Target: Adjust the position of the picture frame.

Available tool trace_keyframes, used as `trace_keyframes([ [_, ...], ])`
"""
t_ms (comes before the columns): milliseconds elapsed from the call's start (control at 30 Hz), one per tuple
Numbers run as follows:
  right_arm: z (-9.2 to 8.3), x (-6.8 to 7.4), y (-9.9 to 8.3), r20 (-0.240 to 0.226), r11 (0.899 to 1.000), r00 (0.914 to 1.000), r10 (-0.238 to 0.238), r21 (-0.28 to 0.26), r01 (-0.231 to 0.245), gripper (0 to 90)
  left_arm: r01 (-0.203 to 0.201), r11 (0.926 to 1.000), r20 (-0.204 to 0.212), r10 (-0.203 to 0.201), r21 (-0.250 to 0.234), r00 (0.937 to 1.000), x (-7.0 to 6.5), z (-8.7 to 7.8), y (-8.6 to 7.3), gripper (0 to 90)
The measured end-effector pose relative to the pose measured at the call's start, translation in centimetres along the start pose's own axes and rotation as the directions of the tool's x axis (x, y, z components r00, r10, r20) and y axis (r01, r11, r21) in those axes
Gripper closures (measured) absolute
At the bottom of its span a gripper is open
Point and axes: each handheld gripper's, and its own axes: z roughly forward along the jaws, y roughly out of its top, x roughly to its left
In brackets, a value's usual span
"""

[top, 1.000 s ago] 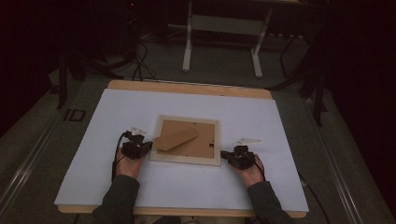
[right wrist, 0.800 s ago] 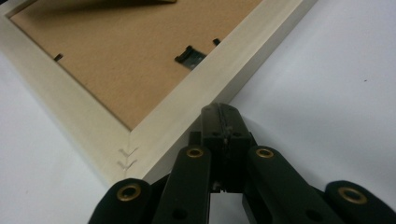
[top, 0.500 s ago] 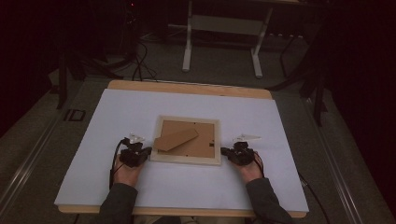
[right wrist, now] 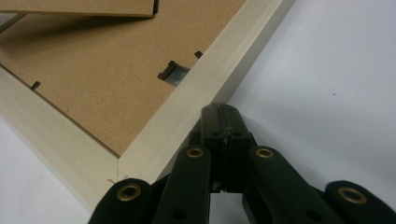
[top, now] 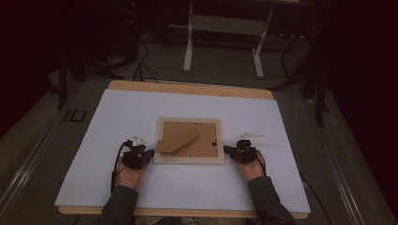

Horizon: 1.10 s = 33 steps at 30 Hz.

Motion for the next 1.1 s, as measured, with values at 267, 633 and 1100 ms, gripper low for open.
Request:
trace_keyframes([
  [267,0.0,0.0,-0.1,0.006,1.000,1.0000,0.001,-0.008,-0.001,90.0,-0.006,1.0000,0.001,0.006,-0.002,1.0000,0.1,0.0,0.0,90.0],
  [633,-0.1,0.0,-0.1,0.007,1.000,0.9999,-0.010,-0.009,0.010,87.7,0.004,1.0000,0.020,-0.004,-0.005,0.9998,0.6,0.1,0.1,86.1],
  [1100,-0.9,0.6,-0.2,-0.010,0.999,0.9994,-0.033,0.000,0.033,85.7,0.043,0.9990,0.049,-0.042,-0.009,0.9979,1.5,-0.3,0.8,82.7],
])
